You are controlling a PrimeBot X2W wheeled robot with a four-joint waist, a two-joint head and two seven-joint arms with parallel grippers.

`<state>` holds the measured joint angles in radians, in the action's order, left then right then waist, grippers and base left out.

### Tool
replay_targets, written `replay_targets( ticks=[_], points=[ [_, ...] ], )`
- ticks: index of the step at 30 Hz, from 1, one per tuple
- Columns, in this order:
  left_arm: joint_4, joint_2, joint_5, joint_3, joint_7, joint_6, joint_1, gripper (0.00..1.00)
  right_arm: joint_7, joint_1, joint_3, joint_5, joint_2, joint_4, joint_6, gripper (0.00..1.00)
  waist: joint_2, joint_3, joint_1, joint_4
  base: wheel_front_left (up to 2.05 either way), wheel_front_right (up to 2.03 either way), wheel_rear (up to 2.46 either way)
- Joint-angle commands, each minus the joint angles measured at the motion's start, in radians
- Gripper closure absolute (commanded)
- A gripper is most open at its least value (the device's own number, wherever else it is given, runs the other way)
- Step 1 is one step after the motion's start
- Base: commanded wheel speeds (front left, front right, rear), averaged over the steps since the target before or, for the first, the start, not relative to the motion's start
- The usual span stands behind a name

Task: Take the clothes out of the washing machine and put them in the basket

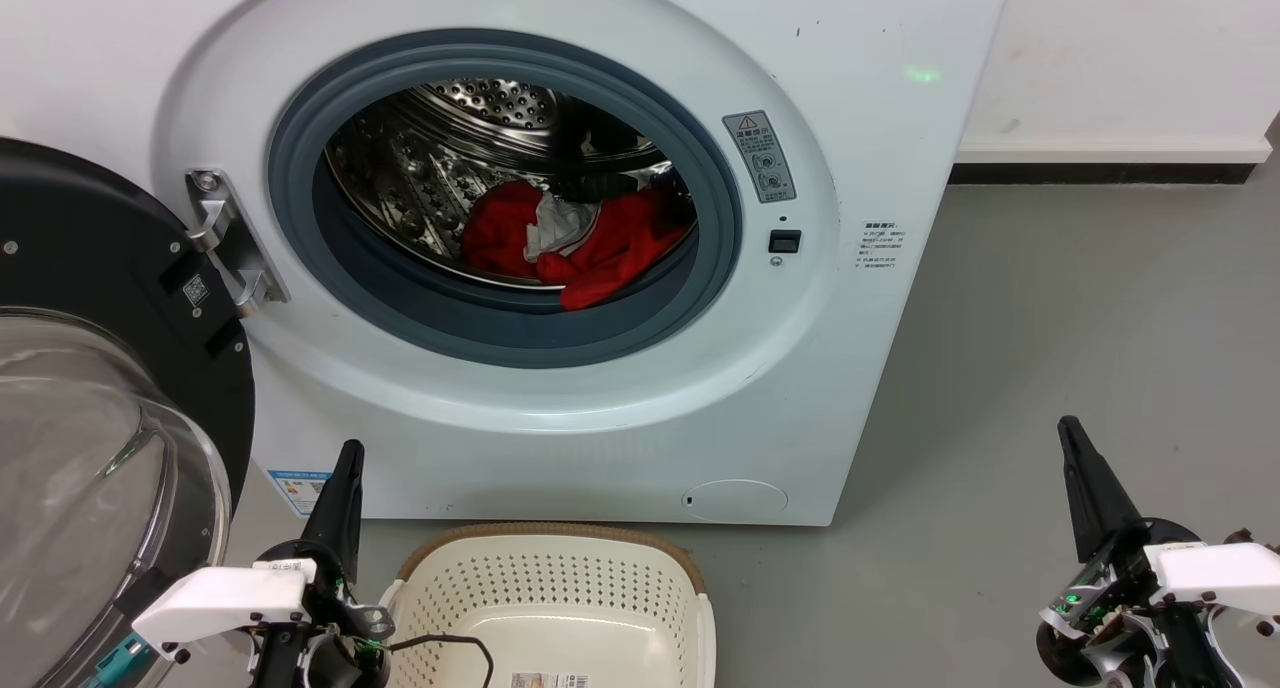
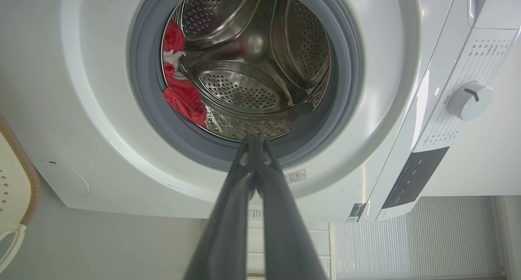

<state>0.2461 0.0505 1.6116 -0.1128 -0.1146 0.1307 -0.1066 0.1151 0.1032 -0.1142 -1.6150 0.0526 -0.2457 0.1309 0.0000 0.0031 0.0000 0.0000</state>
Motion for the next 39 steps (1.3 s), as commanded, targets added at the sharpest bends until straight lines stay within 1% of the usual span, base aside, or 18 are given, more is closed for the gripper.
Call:
replay_targets(
  ticks=[1,19,20,23,26,29,33,39],
  points=[
    [0.000,-0.001,0.003,-0.003,-0.002,0.002,-0.006,1.00,0.001,0.013,0.000,0.005,-0.004,-0.001,0.000,1.00,0.0000,0.000,0.0000,0.000,0.00,0.00,0.00],
    [0.000,-0.001,0.003,-0.003,-0.002,0.002,-0.006,1.00,0.000,0.013,0.000,0.005,-0.004,-0.001,0.000,1.00,0.0000,0.000,0.0000,0.000,0.00,0.00,0.00],
    [0.000,0.000,0.000,0.000,0.001,0.000,0.000,0.00,-0.001,0.000,0.000,0.000,0.000,0.000,0.000,0.00,0.0000,0.000,0.0000,0.000,0.00,0.00,0.00],
    [0.019,-0.002,-0.001,0.005,0.004,0.000,0.018,0.00,-0.004,-0.017,0.002,0.001,-0.001,-0.021,0.000,0.00,0.0000,0.000,0.0000,0.000,0.00,0.00,0.00],
    [0.005,-0.002,-0.006,0.011,0.020,0.000,0.022,0.00,-0.020,-0.024,0.003,0.005,-0.001,-0.017,0.000,0.00,0.0000,0.000,0.0000,0.000,0.00,0.00,0.00],
    [-0.002,-0.002,-0.035,0.009,0.035,0.000,0.026,0.00,-0.035,-0.029,0.000,0.031,-0.001,-0.017,0.000,0.00,0.0000,0.001,0.0000,0.000,0.00,0.00,0.00],
    [-0.016,-0.002,-0.108,-0.001,0.055,-0.004,0.027,0.00,-0.055,-0.035,-0.009,0.122,-0.001,0.002,0.000,0.00,0.0000,0.002,0.0000,-0.001,0.00,0.00,0.00],
    [-0.053,-0.001,-0.234,0.011,0.083,-0.032,0.033,0.00,-0.083,-0.050,-0.009,0.282,-0.001,0.054,0.000,0.00,0.0000,0.005,0.0000,-0.002,0.00,0.00,0.00]
  ],
)
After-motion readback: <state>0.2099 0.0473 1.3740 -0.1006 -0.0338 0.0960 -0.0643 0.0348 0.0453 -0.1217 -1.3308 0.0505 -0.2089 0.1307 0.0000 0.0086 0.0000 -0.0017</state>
